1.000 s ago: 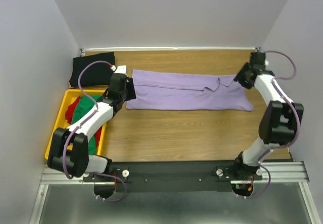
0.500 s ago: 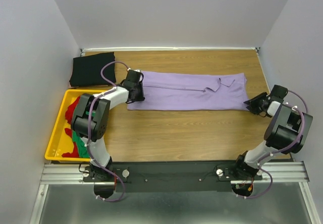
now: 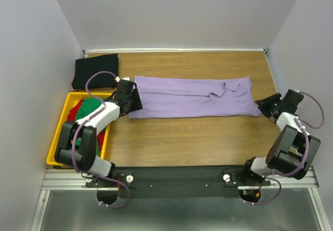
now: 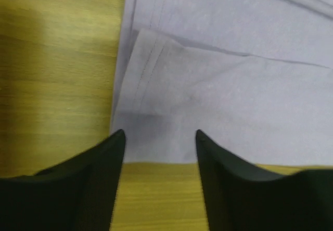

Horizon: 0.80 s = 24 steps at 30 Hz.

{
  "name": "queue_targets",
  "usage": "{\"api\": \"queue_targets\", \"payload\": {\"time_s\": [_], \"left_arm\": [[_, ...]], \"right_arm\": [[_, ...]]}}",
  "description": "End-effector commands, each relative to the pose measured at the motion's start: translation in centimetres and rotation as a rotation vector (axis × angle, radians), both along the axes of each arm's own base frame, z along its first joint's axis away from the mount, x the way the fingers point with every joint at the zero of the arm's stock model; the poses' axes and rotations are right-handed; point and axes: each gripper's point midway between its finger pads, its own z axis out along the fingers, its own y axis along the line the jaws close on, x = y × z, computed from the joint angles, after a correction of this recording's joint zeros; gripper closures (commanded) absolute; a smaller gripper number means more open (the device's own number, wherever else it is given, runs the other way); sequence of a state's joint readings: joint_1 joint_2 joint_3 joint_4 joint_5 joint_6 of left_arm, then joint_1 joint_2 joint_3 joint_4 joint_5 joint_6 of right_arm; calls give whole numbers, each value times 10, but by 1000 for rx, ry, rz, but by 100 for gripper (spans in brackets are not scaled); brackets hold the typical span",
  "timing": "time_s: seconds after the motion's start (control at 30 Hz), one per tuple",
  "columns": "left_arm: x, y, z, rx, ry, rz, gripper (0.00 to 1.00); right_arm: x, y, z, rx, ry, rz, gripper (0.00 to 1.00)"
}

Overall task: Fold and stack the t-shirts
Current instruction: Fold the tshirt

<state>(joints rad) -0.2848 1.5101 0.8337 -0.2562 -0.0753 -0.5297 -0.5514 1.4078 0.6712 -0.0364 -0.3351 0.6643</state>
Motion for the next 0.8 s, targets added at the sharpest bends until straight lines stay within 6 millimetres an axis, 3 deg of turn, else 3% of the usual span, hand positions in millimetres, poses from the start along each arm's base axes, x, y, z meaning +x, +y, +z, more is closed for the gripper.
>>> {"api": "queue_targets", "payload": {"time_s": [0.0,0.07,0.13,0.23,0.5,0.57,0.77], "left_arm": [[18,4,66,-8,-198,36,27],[21,1,88,-31,-264,20,25],[21,-3,117,-62,-368,-6,25],[13,2,140,-64,-481,-27,25],[-16,23,149,-23,-615,-2,25],[-17,25,151,-24,-630,3,25],[-10,26,145,-9,-612,21,25]], "right_arm": [[26,42,44,26,-140,160,57],[38,64,55,65,-203,223,55],[49,95,52,106,-216,275,53],[60,122,40,128,-216,295,52],[90,151,4,203,-219,287,53],[95,156,-10,211,-199,290,53],[115,163,-14,214,-205,306,53]]}}
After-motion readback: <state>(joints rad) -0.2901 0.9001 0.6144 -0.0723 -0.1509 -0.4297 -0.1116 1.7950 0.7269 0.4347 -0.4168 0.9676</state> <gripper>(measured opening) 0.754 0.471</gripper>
